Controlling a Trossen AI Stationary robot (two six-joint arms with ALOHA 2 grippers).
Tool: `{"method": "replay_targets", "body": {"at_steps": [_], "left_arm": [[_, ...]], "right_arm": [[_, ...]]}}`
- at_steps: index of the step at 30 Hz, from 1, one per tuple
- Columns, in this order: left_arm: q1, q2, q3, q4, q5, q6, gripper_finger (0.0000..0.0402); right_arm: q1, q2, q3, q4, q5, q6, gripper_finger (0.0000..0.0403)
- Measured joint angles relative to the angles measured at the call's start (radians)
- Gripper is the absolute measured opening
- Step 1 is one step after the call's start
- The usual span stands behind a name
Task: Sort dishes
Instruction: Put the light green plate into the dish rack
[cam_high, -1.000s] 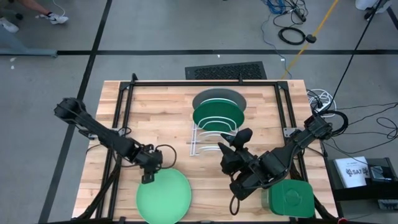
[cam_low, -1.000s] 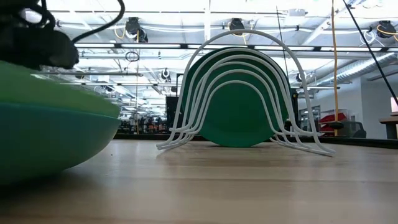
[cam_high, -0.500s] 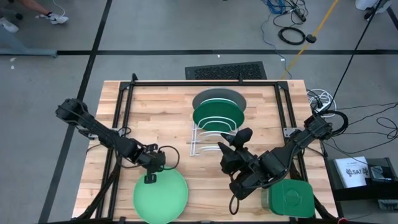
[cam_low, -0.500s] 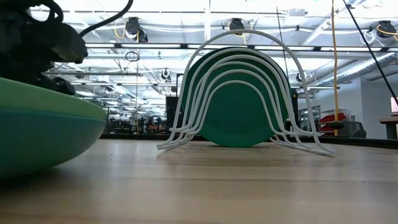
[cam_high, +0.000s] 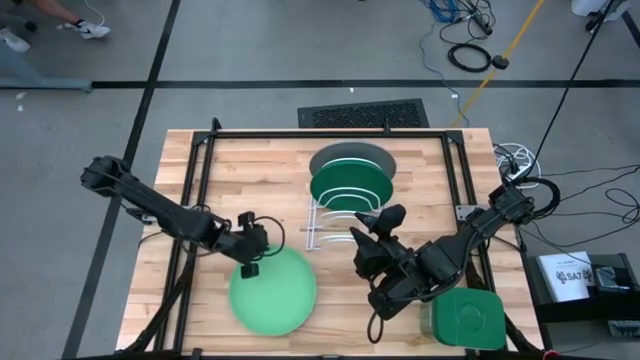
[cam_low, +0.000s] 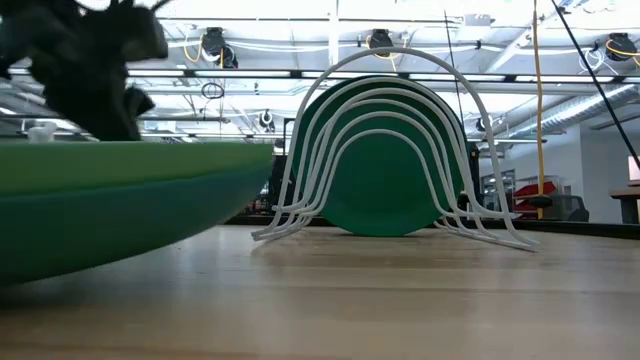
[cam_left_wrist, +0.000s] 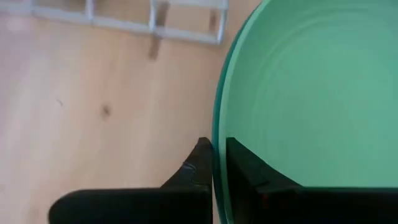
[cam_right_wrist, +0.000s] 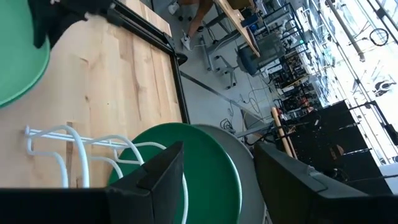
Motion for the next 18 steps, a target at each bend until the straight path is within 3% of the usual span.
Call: {"method": "replay_targets", "body": {"at_steps": [12, 18], "left_arm": [[0.003, -0.109, 0.103, -0.023, -0.186, 0.158, 0.0015], [0.002, -0.153, 0.165, -0.023, -0.183, 0.237, 0.0015]], "right_arm": [[0.001, 0.000, 0.000, -0.002, -0.001, 0.019, 0.0187], [0.003, 0.000, 0.000, -0.003, -0.002, 0.019, 0.0186]]}}
